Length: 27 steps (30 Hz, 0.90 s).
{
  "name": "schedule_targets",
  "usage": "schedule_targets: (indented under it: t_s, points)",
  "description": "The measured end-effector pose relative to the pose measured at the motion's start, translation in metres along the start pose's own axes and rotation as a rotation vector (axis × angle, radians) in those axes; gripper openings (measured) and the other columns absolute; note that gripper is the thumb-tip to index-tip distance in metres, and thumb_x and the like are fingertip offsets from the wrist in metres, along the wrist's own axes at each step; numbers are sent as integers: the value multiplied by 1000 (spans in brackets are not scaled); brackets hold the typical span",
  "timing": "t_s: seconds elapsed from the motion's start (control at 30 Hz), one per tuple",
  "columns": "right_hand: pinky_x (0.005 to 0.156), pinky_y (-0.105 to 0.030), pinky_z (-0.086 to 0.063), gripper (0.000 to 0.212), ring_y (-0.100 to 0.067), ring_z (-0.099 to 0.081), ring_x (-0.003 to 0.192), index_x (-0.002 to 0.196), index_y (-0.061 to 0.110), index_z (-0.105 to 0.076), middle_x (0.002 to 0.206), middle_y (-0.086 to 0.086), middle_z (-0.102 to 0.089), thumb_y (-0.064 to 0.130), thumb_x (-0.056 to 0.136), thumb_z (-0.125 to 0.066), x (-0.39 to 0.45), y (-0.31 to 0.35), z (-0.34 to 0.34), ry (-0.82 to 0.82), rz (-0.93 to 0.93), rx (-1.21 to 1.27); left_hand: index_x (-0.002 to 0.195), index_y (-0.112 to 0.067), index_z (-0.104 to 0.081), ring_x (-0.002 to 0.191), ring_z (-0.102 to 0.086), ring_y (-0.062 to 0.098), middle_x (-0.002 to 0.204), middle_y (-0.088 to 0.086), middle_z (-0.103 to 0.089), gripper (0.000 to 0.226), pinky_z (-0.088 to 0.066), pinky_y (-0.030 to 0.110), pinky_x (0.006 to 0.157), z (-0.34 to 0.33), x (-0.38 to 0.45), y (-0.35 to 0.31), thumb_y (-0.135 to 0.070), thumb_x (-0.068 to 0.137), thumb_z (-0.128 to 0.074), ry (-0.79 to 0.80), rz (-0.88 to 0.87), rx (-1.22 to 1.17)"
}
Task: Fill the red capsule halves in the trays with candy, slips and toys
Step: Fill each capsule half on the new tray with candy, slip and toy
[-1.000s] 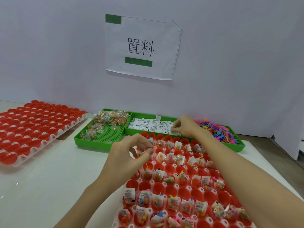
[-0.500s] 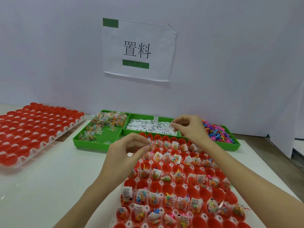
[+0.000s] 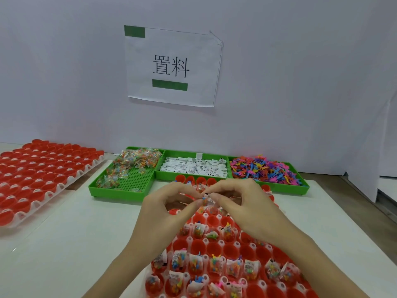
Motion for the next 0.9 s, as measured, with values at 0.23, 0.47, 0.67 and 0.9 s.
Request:
schedule_targets:
  t_s: [0.23, 0.47, 0.67, 0.9]
  points:
    - [74, -26, -59, 14, -12, -73, 80, 100, 28, -74, 85, 4, -75, 24, 88, -80, -5, -1, 9, -40, -14, 196, 96, -23, -78, 83, -76, 26, 89, 6, -78, 19, -63, 41, 78, -4, -3, -2, -19, 79, -86, 33, 32, -99]
    - [73, -19, -56, 6, -13, -73, 78, 88, 26, -78, 83, 2, -77, 32, 87, -80, -16, -3, 11, -50, 9, 318, 101, -28, -80, 83, -78, 23, 86, 5, -79, 20, -63, 36, 79, -8, -6, -11, -25, 82, -84, 130, 34, -115]
    - [66, -23, -57, 20, -13, -70, 71, 92, 30, -80, 80, 3, -75, 38, 99, -62, -19, 5, 12, -25, 1, 276, 98, -29, -81, 84, -77, 22, 88, 4, -79, 21, -62, 31, 78, -7, -6, -18, -21, 79, -85, 89, 20, -97]
    - [70, -22, -58, 21, -14, -74, 84, 100, 21, -79, 89, 4, -78, 28, 102, -59, -6, -7, 23, 67, -104, 257, 89, -25, -78, 76, -72, 20, 85, 2, -76, 12, -58, 25, 71, -6, -4, -21, -16, 82, -83, 89, -24, 16]
Point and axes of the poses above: each hand's wrist, its own x-axis towards the middle knuckle, its own z-axis out of the back of the hand, y = z × x, the point moved 5 cm from there along x, towards the middle knuckle
